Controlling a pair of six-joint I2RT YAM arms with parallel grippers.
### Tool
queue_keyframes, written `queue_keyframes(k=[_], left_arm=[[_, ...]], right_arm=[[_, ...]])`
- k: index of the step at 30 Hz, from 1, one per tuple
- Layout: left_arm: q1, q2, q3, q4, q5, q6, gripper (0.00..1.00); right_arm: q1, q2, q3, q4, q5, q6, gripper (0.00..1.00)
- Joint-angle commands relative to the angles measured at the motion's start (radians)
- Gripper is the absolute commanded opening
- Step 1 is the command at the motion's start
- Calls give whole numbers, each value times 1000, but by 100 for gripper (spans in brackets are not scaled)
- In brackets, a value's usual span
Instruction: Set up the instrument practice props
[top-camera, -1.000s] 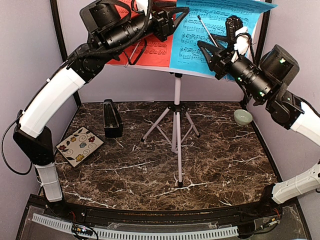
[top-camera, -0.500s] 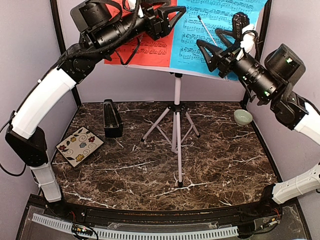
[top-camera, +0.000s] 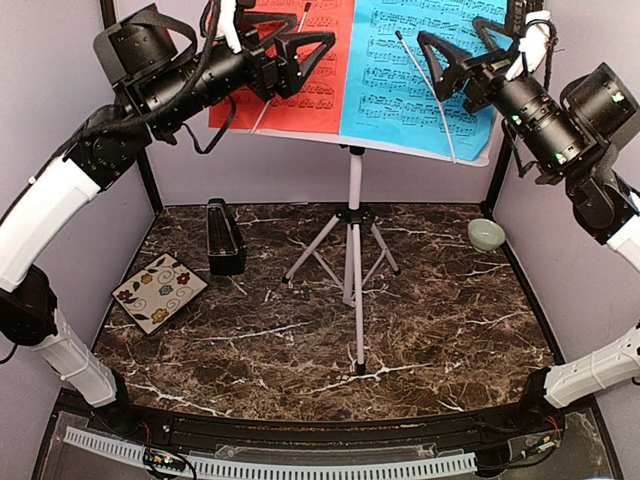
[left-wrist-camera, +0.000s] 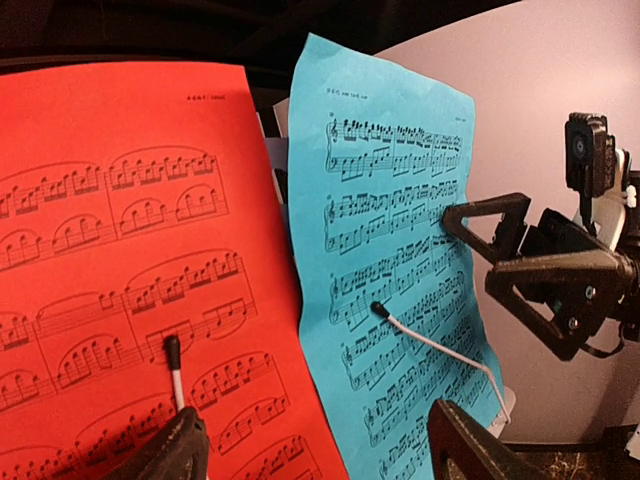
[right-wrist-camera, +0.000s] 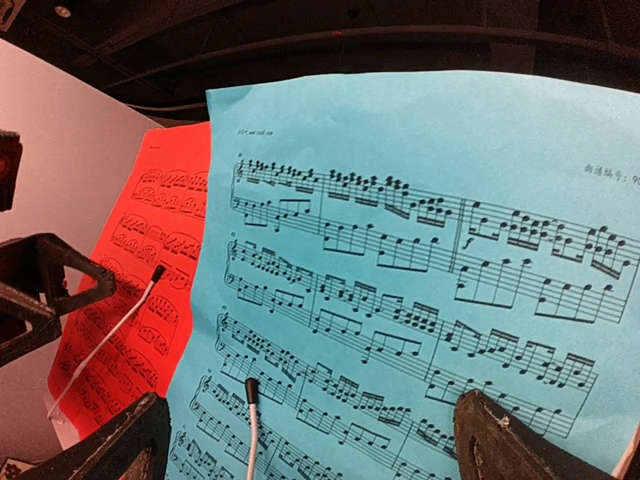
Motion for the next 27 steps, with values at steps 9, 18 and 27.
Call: queue_keyframes(k=[9, 18, 27], left_arm=[[-2, -352, -402, -25, -242, -158, 80], [78, -549, -672, -140, -352, -372, 81], [325, -661, -877, -180, -194, -606, 81]], right_arm=[[2, -46, 102, -127, 16, 63, 100], [15, -117, 23, -332, -225, 178, 100], [92, -135, -81, -420, -366, 208, 98]])
